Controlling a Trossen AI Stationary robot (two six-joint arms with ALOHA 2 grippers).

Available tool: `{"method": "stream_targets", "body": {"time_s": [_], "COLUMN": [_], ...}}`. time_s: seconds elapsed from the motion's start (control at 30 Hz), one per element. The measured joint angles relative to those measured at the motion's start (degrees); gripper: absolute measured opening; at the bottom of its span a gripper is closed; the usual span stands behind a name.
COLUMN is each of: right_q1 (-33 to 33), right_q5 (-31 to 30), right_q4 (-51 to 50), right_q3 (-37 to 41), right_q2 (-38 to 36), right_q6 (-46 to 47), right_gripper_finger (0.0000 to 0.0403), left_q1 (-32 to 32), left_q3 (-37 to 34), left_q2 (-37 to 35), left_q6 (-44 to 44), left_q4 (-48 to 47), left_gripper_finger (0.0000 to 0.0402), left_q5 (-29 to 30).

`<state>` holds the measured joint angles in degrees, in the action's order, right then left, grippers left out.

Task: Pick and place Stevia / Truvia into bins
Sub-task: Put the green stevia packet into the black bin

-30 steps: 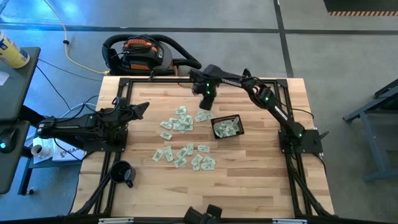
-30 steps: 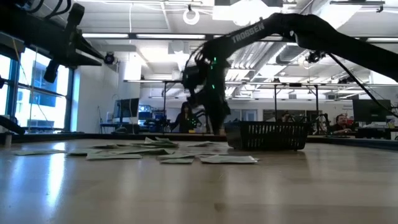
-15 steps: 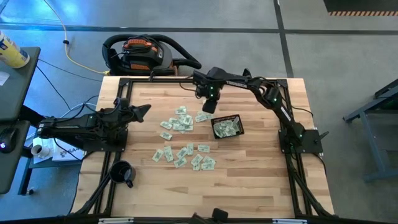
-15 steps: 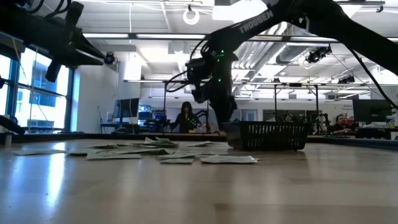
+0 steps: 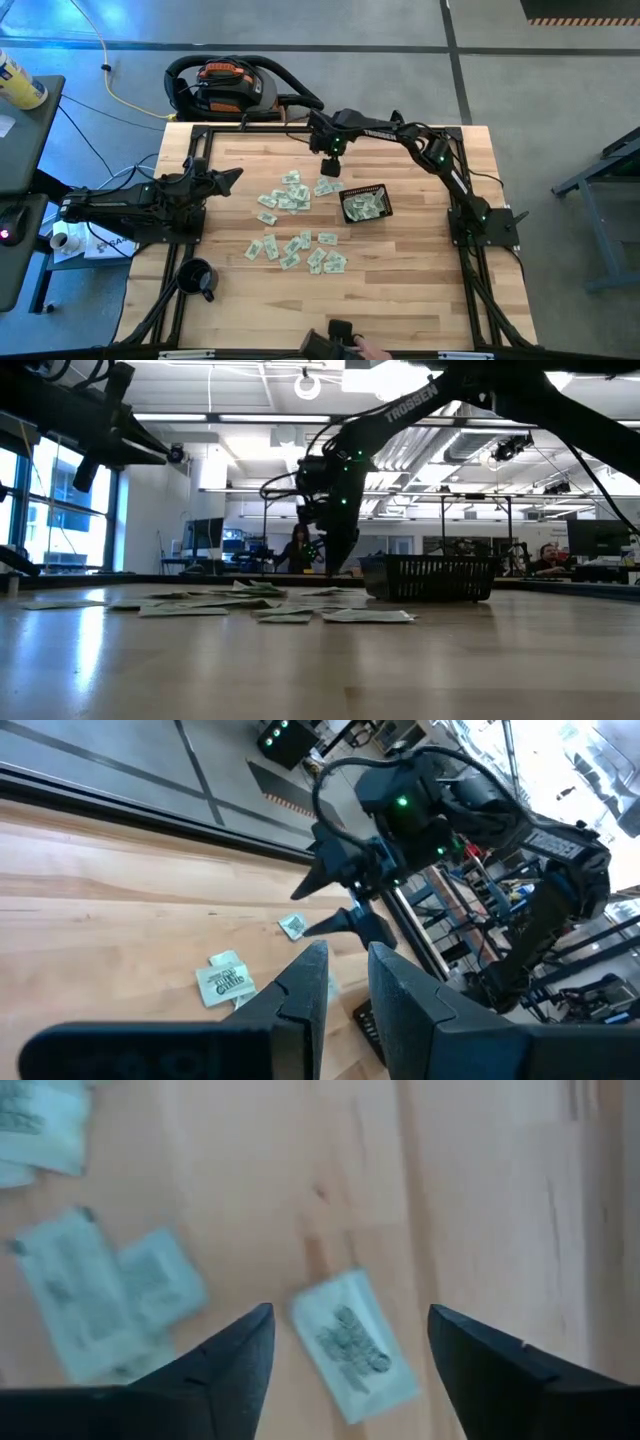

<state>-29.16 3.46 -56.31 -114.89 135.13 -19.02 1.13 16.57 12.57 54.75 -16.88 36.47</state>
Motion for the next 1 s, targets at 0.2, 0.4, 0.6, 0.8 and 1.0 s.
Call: {"method": "stream_targets", "body": {"time_s": [0.2, 0.4, 0.6, 0.8, 1.0], "right_q1": [-0.9, -0.7, -0.7, -0.8, 2.2], "right_q5": [0.0, 0.4, 1.2, 2.9, 2.6], "right_q4": [-0.4, -2.4, -6.6, -11.7, -17.8], "right_q3": [0.0, -0.1, -0.1, -1.0, -5.0], "right_q2": [2.6, 3.2, 3.3, 3.5, 0.0], "right_q6": [-0.7, -0.3, 1.0, 6.2, 10.9], "right_gripper_finger": [0.0236, 0.0205, 0.0094, 0.0014, 0.0006], "left_q1": [0.0, 0.0, 0.0, 0.0, 0.0], "left_q3": [0.0, 0.0, 0.0, 0.0, 0.0], "left_q2": [0.0, 0.0, 0.0, 0.0, 0.0], "left_q6": [0.8, 1.0, 1.0, 1.0, 1.0], "left_q4": [0.0, 0.0, -0.1, -0.6, -2.0], "left_gripper_finger": [0.0111, 0.0111, 0.0111, 0.0111, 0.0111], "left_q5": [1.4, 3.1, 3.6, 3.7, 3.5]}}
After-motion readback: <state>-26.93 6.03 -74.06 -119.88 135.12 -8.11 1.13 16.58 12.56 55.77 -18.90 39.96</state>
